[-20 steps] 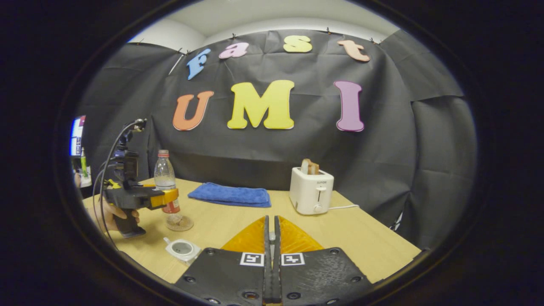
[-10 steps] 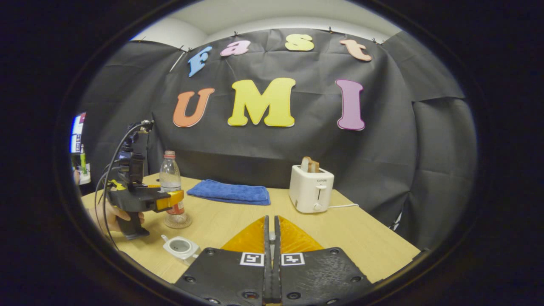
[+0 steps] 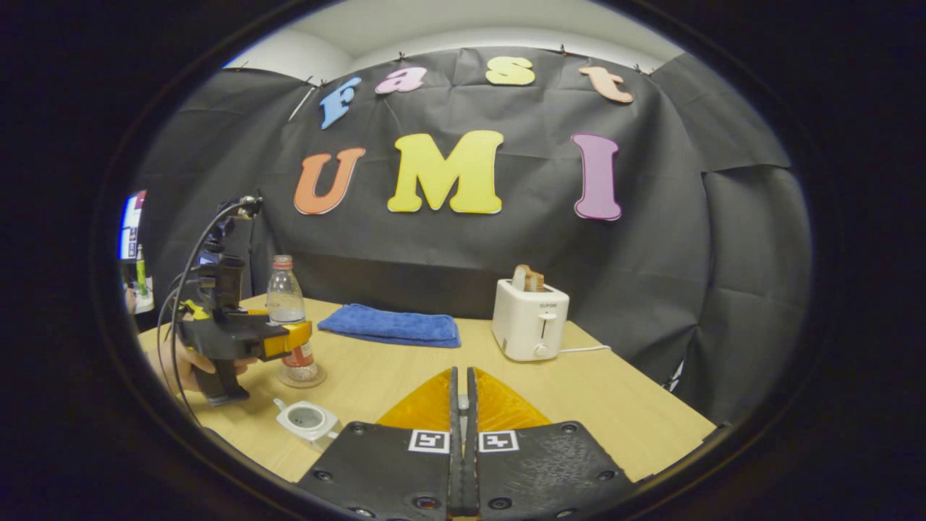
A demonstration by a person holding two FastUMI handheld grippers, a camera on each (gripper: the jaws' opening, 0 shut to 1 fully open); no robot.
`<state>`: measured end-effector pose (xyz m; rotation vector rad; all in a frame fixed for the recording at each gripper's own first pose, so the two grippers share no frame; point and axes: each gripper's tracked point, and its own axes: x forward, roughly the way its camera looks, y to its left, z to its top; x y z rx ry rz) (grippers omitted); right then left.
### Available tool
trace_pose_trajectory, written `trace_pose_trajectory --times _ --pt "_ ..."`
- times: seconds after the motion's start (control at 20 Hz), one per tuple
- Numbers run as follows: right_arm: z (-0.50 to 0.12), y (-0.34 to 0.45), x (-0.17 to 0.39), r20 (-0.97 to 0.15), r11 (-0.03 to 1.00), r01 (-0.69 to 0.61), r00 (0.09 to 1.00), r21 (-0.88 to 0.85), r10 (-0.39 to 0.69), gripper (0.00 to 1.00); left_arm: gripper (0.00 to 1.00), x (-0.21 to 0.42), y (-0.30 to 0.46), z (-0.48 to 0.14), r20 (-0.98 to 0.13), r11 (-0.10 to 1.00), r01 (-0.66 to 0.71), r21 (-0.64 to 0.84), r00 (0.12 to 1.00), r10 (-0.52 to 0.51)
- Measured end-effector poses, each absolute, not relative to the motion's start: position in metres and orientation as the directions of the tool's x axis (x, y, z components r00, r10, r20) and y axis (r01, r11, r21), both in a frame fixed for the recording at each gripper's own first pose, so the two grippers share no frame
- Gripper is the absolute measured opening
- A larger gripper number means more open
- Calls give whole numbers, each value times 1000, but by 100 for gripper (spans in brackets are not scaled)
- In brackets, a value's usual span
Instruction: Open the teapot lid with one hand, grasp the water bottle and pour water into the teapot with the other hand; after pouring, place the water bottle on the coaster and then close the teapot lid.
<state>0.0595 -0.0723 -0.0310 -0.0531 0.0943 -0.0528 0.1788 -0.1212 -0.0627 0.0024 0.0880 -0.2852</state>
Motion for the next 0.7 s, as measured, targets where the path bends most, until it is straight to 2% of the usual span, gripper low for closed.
trace_pose_trajectory --times 0.15,0.55,0.7 --pt "-32 -71 59 -93 997 48 994 -60 -53 0 87 176 -118 -58 -85 961 274 20 959 -272" --pt "-30 -67 58 -88 997 43 995 -68 -49 0 88 173 -121 -50 -75 958 284 40 957 -280" --pt "-29 -62 59 -80 998 24 996 -61 -29 0 94 165 -119 -42 -62 957 287 39 957 -285"
